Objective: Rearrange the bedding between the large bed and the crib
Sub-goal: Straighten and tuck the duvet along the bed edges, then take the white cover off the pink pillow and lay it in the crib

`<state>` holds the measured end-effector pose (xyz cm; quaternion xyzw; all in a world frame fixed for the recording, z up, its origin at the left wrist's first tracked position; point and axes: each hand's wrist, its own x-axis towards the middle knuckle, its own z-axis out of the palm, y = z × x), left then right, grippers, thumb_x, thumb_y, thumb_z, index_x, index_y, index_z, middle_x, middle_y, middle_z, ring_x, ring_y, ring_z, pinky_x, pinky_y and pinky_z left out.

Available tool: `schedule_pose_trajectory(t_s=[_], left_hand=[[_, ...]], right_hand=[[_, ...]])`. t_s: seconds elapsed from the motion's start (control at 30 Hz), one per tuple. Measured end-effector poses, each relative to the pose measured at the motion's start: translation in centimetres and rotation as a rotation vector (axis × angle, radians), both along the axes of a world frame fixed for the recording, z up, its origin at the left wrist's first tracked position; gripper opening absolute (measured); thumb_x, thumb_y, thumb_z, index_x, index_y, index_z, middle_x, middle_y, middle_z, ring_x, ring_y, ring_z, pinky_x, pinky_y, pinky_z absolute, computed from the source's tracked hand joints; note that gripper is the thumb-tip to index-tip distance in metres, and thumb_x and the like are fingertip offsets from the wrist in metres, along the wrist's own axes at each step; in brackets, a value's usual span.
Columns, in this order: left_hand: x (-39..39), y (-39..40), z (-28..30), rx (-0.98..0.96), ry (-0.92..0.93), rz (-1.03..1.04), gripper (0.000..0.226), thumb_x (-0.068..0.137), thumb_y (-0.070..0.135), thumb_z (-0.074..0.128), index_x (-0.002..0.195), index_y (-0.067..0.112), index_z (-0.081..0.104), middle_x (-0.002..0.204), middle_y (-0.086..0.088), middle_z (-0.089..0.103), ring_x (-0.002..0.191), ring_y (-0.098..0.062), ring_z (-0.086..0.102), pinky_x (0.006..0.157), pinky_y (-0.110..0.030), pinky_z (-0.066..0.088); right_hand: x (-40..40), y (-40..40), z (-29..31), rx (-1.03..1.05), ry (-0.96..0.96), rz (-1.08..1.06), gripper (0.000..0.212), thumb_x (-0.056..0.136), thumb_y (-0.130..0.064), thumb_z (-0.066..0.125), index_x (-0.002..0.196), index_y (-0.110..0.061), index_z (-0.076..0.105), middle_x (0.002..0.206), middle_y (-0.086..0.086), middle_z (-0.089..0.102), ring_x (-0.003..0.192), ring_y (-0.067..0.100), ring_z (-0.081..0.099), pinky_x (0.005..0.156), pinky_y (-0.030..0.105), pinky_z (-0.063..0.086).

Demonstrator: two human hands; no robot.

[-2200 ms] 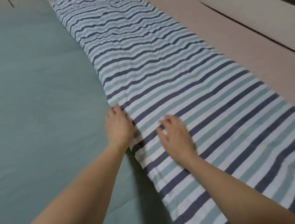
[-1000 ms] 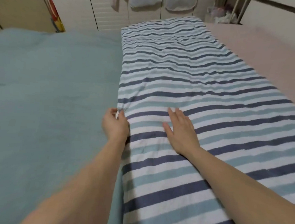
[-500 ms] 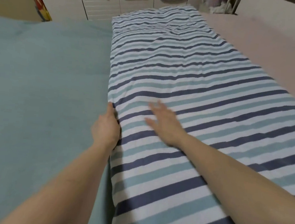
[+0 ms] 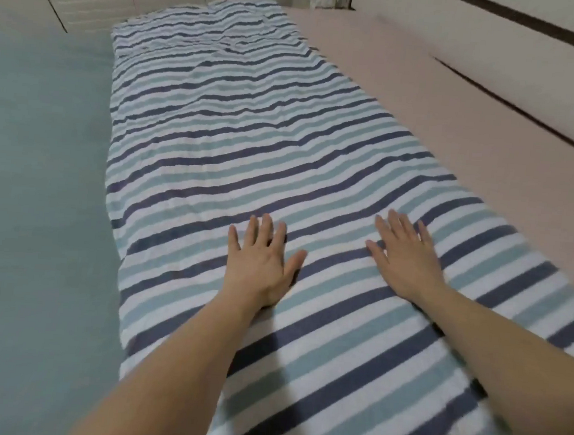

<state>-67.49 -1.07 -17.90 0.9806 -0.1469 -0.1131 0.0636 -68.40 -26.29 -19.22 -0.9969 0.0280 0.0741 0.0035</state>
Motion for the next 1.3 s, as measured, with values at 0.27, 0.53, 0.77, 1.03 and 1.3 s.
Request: schedule_pose_trajectory(t_s=[0.27,0.53,0.77,1.03,1.3], left_hand=[[-9.9,-15.8,0.7,-0.005,0.075,-0.304,0.079,0.088,0.072,0.003,0.151,0.027,-0.011,0.159,-0.004,-0.015,0.146,-0.025,-0.015,0.117,-0.054,-0.005],[-26.2,-22.5,2.0,0.048,0.103,-0.784,0.078,0.089,0.07,0.006,0.15,0.026,-0.019,0.155,-0.003,-0.026,0.144,-0.026,-0.022,0.116,-0.054,-0.009],[-38.2,-22.9,11.4,0.429,0.438,-1.167,0.055,0.094,0.047,0.049,0.139,0.016,0.042,0.139,-0.009,0.048,0.127,-0.032,0.047,0.103,-0.05,0.04],[-50.6,-18.7,30.6,0.225,0.212,-1.259,0.04,0.098,0.039,0.043,0.132,0.019,0.05,0.123,-0.002,0.059,0.107,-0.02,0.059,0.093,-0.035,0.047],[-62.8,-20.3,41.6,0.361,0.018,-1.491,0.037,0.097,0.035,0.043,0.125,0.014,0.056,0.127,-0.006,0.057,0.114,-0.025,0.055,0.097,-0.04,0.046]], right_hand=[[-13.6,-12.2,1.4,-0.013,-0.016,-0.331,0.062,0.099,-0.053,0.008,0.153,-0.024,0.001,0.161,0.001,-0.003,0.148,0.02,0.0,0.119,0.043,-0.004],[-40.1,-17.9,0.7,0.089,0.065,-0.801,0.062,0.099,-0.051,0.013,0.151,-0.018,0.021,0.157,0.008,0.021,0.144,0.026,0.019,0.116,0.046,0.016],[-54.3,-14.3,10.0,0.461,0.184,-0.978,0.008,0.097,-0.027,0.047,0.101,-0.021,0.05,0.111,0.006,0.052,0.095,0.018,0.054,0.086,0.033,0.042],[-69.6,-5.1,27.2,0.391,0.071,-1.077,0.017,0.098,-0.027,0.042,0.088,-0.018,0.053,0.098,0.004,0.059,0.089,0.021,0.056,0.076,0.03,0.042],[-87.0,1.0,38.7,0.395,0.018,-1.308,0.019,0.096,-0.028,0.044,0.087,-0.017,0.056,0.095,-0.001,0.056,0.086,0.018,0.053,0.069,0.028,0.038]])
